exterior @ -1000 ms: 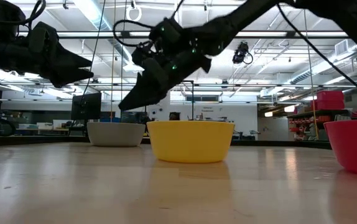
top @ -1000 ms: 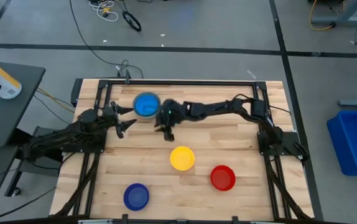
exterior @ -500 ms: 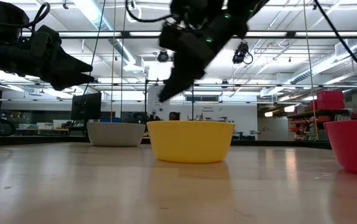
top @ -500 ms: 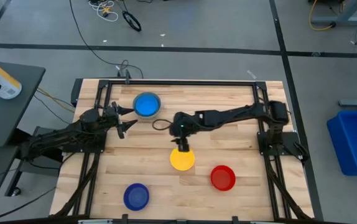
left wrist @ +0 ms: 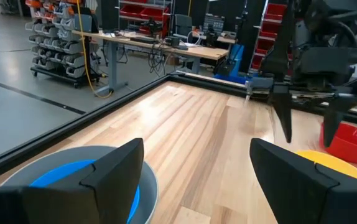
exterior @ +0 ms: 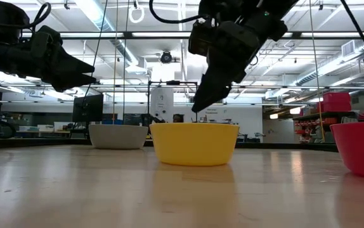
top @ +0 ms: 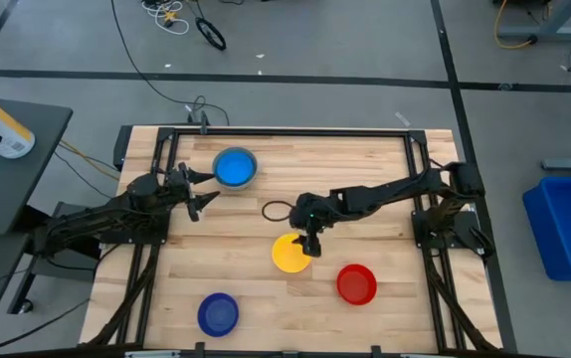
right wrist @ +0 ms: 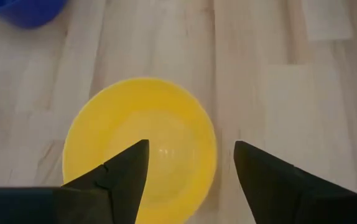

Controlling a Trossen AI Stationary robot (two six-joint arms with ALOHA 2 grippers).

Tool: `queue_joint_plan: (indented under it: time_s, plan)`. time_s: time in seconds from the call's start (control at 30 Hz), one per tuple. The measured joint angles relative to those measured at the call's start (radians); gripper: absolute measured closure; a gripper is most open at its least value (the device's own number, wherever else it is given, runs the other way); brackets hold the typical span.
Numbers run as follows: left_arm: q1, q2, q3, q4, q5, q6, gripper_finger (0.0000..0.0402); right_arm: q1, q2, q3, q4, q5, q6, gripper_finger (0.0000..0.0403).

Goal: Nest bowls inside each other
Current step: Stack the yellow bowl on the light blue bowl

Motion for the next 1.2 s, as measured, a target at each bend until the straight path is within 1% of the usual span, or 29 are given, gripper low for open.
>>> queue_joint_plan:
  time_s: [0.07,0.3,0.4,0.63,0.77,0.93,1.2]
  plan:
    - [0.000,0.000,0.000,0.001,0.001,0.000,0.0097,0.006,0.001,-0.002,-0.016,0.022,0.018,0.0164]
    - [0.000,0.000,0.000,0.002,0.002,-0.006,0.0097,0.006,0.008,-0.003,-0.016,0.029,0.023,0.0164]
    - [0.000,0.000,0.000,0.002,0.002,-0.006,0.0097,-0.001,0.008,-0.037,0.033,0.030,0.023,0.0162]
    - [0.000,0.000,0.000,0.002,0.002,-0.005,0.0097,-0.022,0.009,-0.157,0.171,0.015,0.088,0.0170]
    - [0.000,0.000,0.000,0.003,0.002,-0.004,0.0097,-0.019,0.009,-0.170,0.200,0.010,0.101,0.0176]
    - [0.000,0.000,0.000,0.003,0.002,-0.004,0.0097,-0.014,0.009,-0.180,0.224,0.013,0.105,0.0192]
    - [0.000,0.000,0.000,0.003,0.002,-0.004,0.0097,-0.004,0.009,-0.180,0.223,0.011,0.116,0.0240]
